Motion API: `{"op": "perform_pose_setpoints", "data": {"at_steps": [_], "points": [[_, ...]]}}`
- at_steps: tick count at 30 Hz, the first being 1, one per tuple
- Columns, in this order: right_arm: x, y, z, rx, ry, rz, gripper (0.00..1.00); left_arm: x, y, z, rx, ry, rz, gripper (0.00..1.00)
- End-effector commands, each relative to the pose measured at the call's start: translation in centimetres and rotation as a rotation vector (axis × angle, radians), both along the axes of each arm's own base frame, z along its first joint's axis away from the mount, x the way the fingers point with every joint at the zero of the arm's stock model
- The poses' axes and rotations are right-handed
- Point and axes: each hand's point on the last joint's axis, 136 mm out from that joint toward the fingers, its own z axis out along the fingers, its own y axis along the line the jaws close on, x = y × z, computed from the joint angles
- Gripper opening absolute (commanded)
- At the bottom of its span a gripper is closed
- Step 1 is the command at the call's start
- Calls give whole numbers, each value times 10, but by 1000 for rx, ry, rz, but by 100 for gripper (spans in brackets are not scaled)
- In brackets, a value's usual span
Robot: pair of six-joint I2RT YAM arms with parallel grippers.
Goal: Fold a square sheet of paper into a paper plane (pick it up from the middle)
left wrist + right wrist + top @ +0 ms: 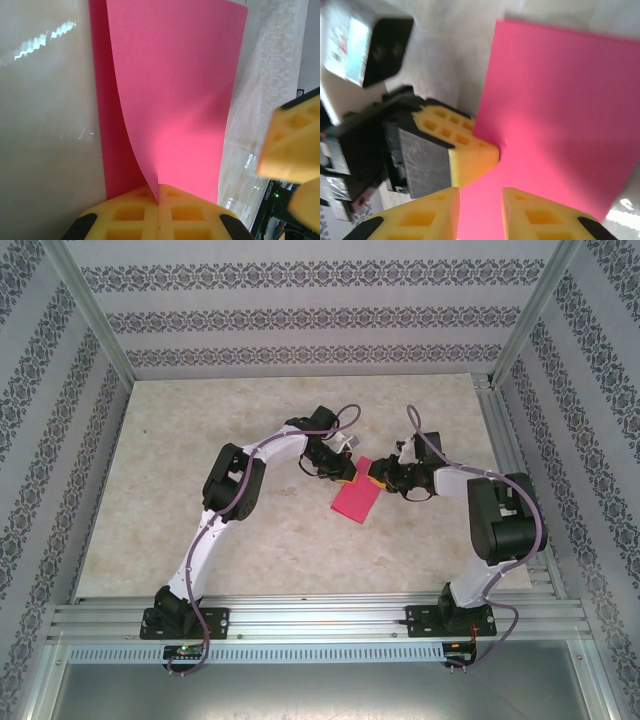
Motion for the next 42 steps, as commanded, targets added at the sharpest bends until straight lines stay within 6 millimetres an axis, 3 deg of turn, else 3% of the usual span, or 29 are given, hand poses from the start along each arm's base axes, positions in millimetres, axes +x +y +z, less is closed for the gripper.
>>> {"op": "perform_pose_setpoints", "data": {"at_steps": [1, 5, 10, 15, 19, 21, 24, 28, 31, 33, 38, 42], "points": [[-7, -2, -22, -33, 50, -3, 28, -10, 15, -45, 129, 34, -6, 7], [-4, -7, -38, -61, 83, -7, 28, -12, 16, -46, 137, 35, -11, 7], [6, -10, -40, -55, 80, -16, 28, -12, 17, -48, 143, 36, -12, 7], [16, -12, -28, -31, 59, -29, 29, -14, 20, -53, 161, 40, -17, 7], [22, -8, -5, -10, 18, -23, 29, -14, 21, -52, 163, 39, -17, 7], [24, -11, -5, -21, 25, -25, 29, -14, 20, -53, 161, 40, -14, 7], [27, -16, -14, -64, 46, -31, 29, -13, 20, -51, 159, 36, -12, 7], [26, -22, -43, -98, 99, -34, 29, -12, 18, -50, 155, 35, -9, 7], [25, -24, -49, -115, 106, -33, 29, -12, 19, -50, 154, 35, -9, 7], [28, -26, -44, -125, 97, -38, 29, -12, 19, -50, 154, 37, -10, 7], [44, -29, -12, -109, 13, -44, 30, -12, 19, -51, 160, 36, -9, 7], [55, -32, -12, -94, 10, -46, 30, -13, 19, -51, 157, 41, -6, 7]]}}
